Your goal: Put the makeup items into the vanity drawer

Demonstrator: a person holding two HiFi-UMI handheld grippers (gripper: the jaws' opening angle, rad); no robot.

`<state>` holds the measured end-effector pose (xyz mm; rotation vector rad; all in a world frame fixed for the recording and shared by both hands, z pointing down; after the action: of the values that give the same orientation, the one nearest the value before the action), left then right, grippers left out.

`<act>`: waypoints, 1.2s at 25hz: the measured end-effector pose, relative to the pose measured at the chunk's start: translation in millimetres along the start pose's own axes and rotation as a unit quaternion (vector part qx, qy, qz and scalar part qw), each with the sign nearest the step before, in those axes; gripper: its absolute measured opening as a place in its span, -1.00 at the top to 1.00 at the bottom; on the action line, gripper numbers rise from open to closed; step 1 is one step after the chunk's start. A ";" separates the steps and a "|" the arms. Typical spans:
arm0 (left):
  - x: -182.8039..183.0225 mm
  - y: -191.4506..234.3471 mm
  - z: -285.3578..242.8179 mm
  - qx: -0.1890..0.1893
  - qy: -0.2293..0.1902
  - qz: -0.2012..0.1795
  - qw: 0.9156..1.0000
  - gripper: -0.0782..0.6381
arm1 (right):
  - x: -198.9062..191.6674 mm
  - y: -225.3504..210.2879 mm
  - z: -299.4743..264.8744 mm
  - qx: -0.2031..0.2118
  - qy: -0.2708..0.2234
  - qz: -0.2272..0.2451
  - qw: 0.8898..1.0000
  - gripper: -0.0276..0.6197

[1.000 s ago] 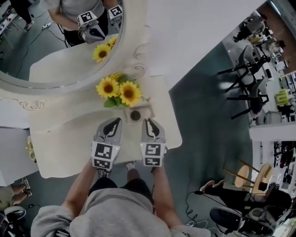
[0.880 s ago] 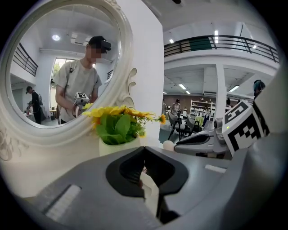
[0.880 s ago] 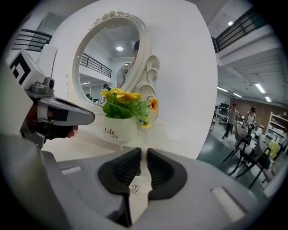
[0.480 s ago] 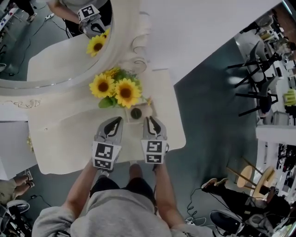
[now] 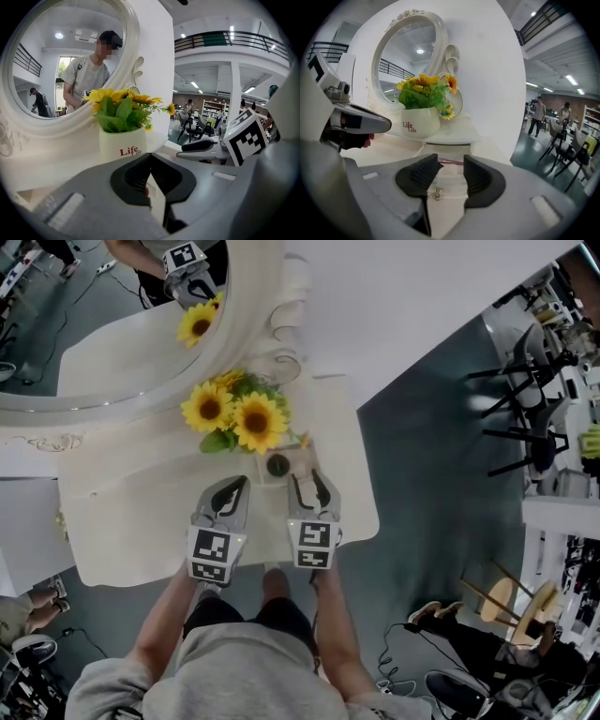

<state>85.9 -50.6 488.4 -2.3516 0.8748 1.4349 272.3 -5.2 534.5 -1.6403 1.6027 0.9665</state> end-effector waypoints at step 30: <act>34.7 38.1 138.5 0.081 -0.098 -0.018 0.992 0.75 | 94.1 89.0 75.7 0.042 -0.107 0.054 0.992 0.37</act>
<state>-25.4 -24.2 394.9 -2.0578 0.8562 1.4911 177.0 5.2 419.1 -1.3563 1.5762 1.0752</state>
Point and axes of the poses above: the fingertips, and each gripper's own axes: z backward along the fingers, y to its left, x out of its top, the point moved 10 cm from there along z, backward along the fingers, and after that the axes turned 7 degrees about -x, right-handed, at the moved point
